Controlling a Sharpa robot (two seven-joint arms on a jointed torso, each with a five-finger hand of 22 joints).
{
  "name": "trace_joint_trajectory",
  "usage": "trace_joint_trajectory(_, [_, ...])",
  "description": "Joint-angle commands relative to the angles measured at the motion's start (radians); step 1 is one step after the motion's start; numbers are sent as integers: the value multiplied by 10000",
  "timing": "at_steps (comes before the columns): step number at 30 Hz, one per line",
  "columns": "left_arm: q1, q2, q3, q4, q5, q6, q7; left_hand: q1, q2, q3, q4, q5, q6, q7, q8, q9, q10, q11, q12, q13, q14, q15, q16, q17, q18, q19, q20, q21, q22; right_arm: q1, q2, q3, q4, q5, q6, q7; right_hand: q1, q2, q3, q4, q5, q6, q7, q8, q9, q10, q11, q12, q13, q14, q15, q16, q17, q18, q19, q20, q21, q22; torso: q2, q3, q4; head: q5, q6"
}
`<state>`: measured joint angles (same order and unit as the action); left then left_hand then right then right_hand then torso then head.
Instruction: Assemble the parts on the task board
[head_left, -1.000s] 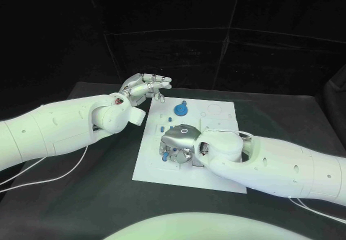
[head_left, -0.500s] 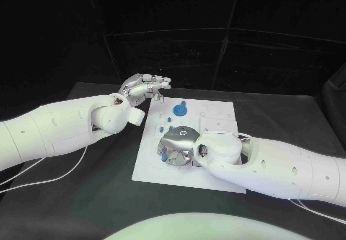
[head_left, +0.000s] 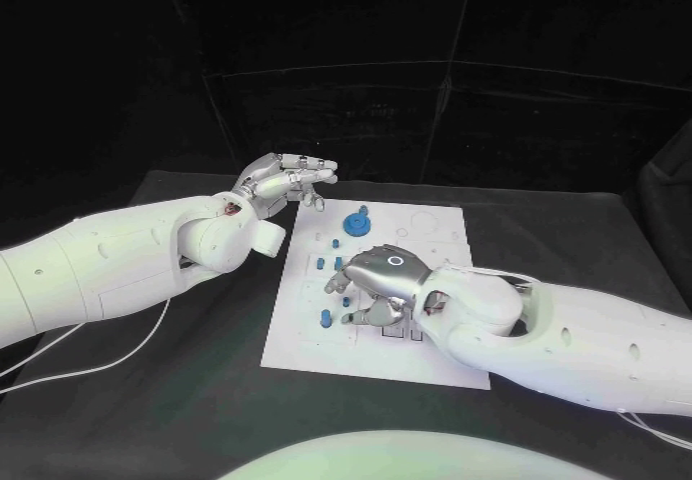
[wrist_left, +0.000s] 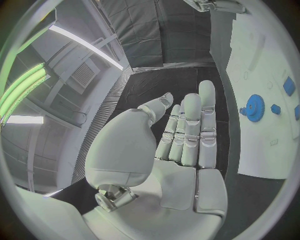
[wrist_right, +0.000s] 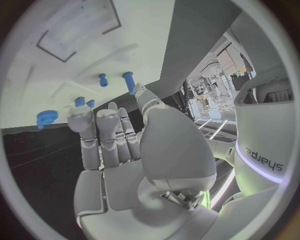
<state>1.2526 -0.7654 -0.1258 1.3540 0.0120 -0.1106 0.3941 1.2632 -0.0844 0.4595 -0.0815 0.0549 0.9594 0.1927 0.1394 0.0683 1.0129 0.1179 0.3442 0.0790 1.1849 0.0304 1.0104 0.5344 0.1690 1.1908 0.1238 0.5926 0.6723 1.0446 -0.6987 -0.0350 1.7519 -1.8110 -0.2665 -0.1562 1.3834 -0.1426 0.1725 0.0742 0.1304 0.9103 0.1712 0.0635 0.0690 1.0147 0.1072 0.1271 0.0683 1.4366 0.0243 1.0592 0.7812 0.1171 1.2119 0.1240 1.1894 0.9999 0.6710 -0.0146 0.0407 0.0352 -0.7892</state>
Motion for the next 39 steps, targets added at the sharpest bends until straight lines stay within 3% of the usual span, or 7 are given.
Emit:
trace_joint_trajectory(1, [18,-15,5,11,33,145,-11,56,19,-63,-2,-30,-19,34,59,-12,-59,22,59,-12,-78,9,-30,-7,135,-53,43,-33,-9,88,-677,49,405,1417,-930,-32,-105,169,-167,142,39,409,-33,193,61,685,-62,395,90,180,-100,364,488,-10,399,-13,372,495,-21,-19,-25,-128,45])
trace_joint_trajectory(4, [18,-34,-1,23,33,148,-13,56,18,-65,-3,-30,-21,34,59,-13,-62,23,61,-12,-81,10,-30,-9,135,-54,43,-35,-10,241,-1639,86,813,2578,-974,-496,-528,159,-467,512,259,890,-129,425,125,2007,-276,1105,374,467,-248,1144,1499,-199,1010,-116,1036,1411,-25,-28,-33,-369,111])
trace_joint_trajectory(8, [18,-66,-31,42,33,132,-8,56,17,-67,-4,-30,-23,35,59,-13,-65,24,61,-12,-82,11,-30,-10,135,-55,44,-36,-11,343,-2881,102,1261,3736,-908,-1500,-1525,21,-1377,1396,1076,1433,-613,903,255,3673,-785,2547,1384,681,-675,2046,2661,-439,1718,-522,1855,2547,-32,-39,-105,-624,161])
trace_joint_trajectory(12, [18,-88,-57,72,33,126,-2,56,17,-67,-4,-30,-23,35,59,-13,-65,24,61,-12,-82,11,-30,-10,135,-55,44,-36,-11,371,-3668,101,1544,4017,-654,-2485,-1569,178,-2291,2117,952,1545,-868,1382,487,3481,-906,4503,3549,721,-784,2680,3475,-564,2035,-750,2317,3207,-32,-35,-148,-781,176])
trace_joint_trajectory(15, [18,-94,-72,99,33,129,3,56,17,-67,-4,-30,-23,35,59,-13,-65,24,61,-12,-82,11,-30,-10,135,-55,44,-36,-11,372,-4061,96,1689,3851,-408,-3129,-1574,346,-2760,2131,919,1448,-797,1593,610,3259,-957,6098,5512,721,-819,2892,3763,-616,2119,-722,2460,3426,-33,-33,-178,-867,196])
trace_joint_trajectory(26, [18,-133,-94,149,33,134,8,56,17,-67,-4,-30,-23,35,59,-13,-65,24,61,-12,-82,11,-30,-10,135,-55,44,-36,-11,141,-4202,69,1590,3110,70,-3890,-1792,538,-3387,2185,987,1206,-769,1885,787,2945,-928,7295,7303,707,-791,3030,3920,-637,2132,-667,2540,3553,-36,-37,-139,-1035,202])
trace_joint_trajectory(39, [17,-174,-100,157,33,146,14,58,20,-75,-7,-30,-30,37,62,-12,-75,26,72,-13,-94,14,-30,-20,134,-59,47,-45,-19,-262,-3582,51,1264,2760,399,-3941,-1968,588,-3523,2184,980,1150,-786,2083,908,3386,-940,8883,9238,870,-790,3614,4930,-733,2382,-659,2793,3970,-25,-37,-154,-979,181])
